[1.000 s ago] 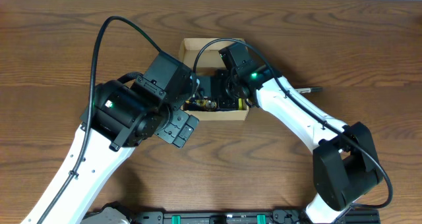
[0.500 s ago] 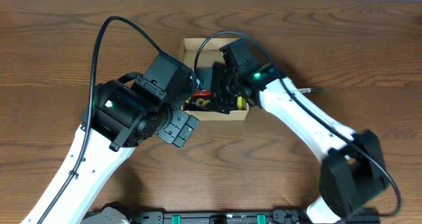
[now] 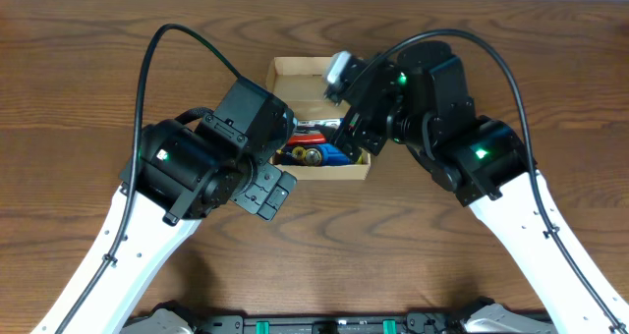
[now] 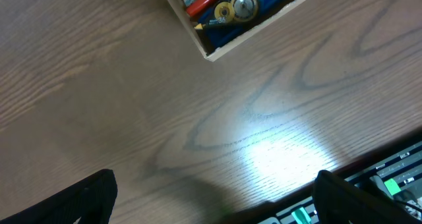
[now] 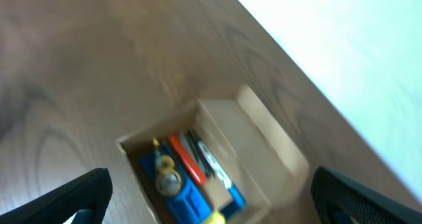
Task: Pack container
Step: 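Lower the blue-capped marker into the box and open the right gripper, then move the right gripper to the black-capped marker and grasp it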
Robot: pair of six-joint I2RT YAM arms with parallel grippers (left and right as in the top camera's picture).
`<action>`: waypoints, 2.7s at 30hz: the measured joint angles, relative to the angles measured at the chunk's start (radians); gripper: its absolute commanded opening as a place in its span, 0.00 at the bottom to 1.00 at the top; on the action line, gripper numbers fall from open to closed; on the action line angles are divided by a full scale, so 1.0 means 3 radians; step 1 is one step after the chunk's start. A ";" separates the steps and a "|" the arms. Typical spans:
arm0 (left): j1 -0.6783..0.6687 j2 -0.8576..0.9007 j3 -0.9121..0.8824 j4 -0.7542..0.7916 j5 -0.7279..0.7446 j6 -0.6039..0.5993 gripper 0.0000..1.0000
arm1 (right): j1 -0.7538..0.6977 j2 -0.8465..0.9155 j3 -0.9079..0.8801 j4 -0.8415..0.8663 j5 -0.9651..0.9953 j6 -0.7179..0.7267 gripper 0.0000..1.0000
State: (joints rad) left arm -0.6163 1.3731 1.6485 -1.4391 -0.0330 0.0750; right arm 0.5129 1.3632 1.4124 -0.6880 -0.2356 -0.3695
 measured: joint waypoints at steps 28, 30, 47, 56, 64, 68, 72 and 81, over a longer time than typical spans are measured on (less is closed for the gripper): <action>0.0000 0.0000 -0.0001 0.0000 0.0000 0.0000 0.95 | -0.1526 0.1064 -0.0005 -0.0772 0.0941 0.4635 0.99; 0.0000 0.0000 0.0000 0.0000 0.0000 0.0000 0.95 | -0.1633 0.1250 -0.0005 -0.0782 0.0862 0.4807 0.99; 0.0000 0.0000 0.0000 0.0000 0.0000 0.0000 0.95 | -0.1844 0.2093 -0.0005 -0.0783 0.0523 0.5454 0.86; 0.0000 0.0000 0.0000 0.0000 0.0000 0.0001 0.95 | -0.2031 0.2219 -0.0005 -0.0782 0.0498 0.5496 0.78; 0.0000 0.0000 0.0000 0.0000 0.0000 0.0000 0.95 | -0.2103 0.2266 -0.0005 -0.0740 0.0497 0.5493 0.77; 0.0000 0.0000 0.0000 0.0000 0.0000 0.0000 0.95 | -0.2115 0.2266 -0.0005 -0.0718 0.0498 0.5493 0.76; 0.0000 0.0000 0.0000 0.0000 0.0000 0.0000 0.95 | -0.2115 0.2267 -0.0005 -0.0694 0.0500 0.5481 0.76; 0.0000 0.0000 0.0000 0.0000 0.0000 0.0001 0.95 | -0.2120 0.2267 -0.0005 -0.0645 0.0512 0.5445 0.41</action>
State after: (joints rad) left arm -0.6163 1.3731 1.6485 -1.4391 -0.0330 0.0753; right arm -0.1230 2.0434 1.4109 -0.8814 -0.0818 1.2640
